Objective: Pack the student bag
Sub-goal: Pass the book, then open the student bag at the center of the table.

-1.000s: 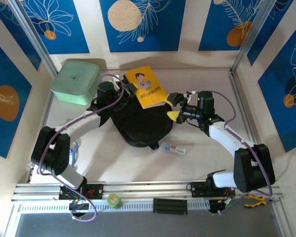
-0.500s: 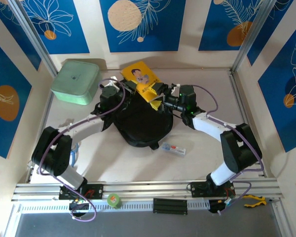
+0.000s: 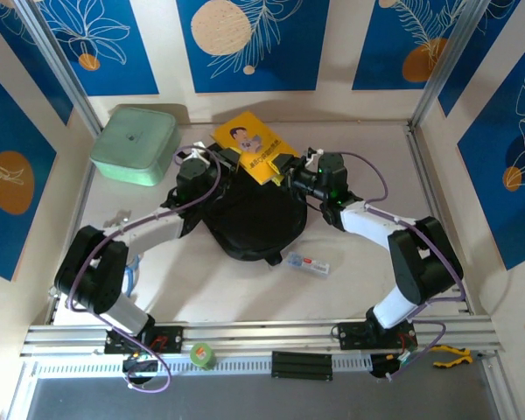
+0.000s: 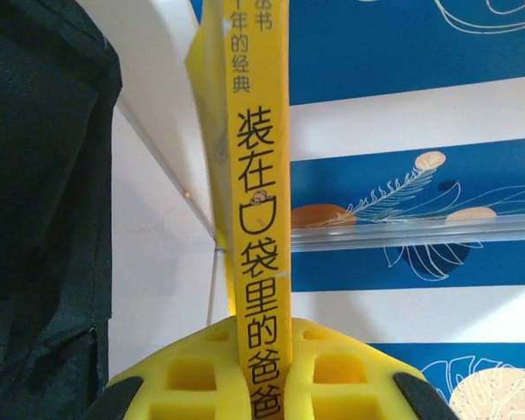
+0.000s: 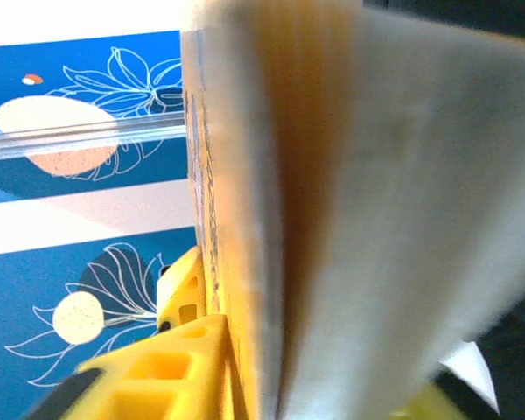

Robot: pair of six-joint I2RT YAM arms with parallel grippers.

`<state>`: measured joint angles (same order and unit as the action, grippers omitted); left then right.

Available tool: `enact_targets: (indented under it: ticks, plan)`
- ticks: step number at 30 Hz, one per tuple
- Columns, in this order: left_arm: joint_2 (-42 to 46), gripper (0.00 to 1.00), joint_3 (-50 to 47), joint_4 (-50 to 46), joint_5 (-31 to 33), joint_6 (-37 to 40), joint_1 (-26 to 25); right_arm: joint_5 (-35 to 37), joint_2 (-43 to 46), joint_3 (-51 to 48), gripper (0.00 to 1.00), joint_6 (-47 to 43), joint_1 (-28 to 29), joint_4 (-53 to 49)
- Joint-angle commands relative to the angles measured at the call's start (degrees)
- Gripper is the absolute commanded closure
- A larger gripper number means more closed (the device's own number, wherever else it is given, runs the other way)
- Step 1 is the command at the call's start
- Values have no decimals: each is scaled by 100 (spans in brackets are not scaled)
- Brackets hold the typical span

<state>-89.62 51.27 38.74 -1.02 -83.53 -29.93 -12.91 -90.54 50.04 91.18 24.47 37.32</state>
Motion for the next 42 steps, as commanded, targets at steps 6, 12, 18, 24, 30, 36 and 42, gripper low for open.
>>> enact_targets:
  ticks: [6, 12, 18, 24, 30, 36, 42]
  plan:
    - [786, 45, 8, -1215, -27, 1066, -48, 148, 551, -50, 93, -711, -160, -494]
    - [1120, 20, 115, -2860, -282, 2702, -309, -65, 1072, 16, 94, -1682, -664, -1713]
    - [690, 13, 1008, -5141, -685, 4930, -1036, -334, 1609, 67, 94, -2644, -1419, -2911]
    - [-529, 12, 2699, -7544, -357, 6525, -1794, -738, 1836, 48, 94, -3143, -2186, -3437]
    - [-1536, 18, 4025, -9091, 238, 7782, -2267, -1082, 1963, 20, 94, -3359, -2778, -3892]
    - [-2061, 26, 4718, -10164, 470, 8651, -2425, -1226, 2023, -120, 94, -3422, -2987, -3978]
    - [-2289, 40, 4922, -10512, 701, 8861, -2456, -1299, 1908, -178, 93, -3346, -3001, -3858]
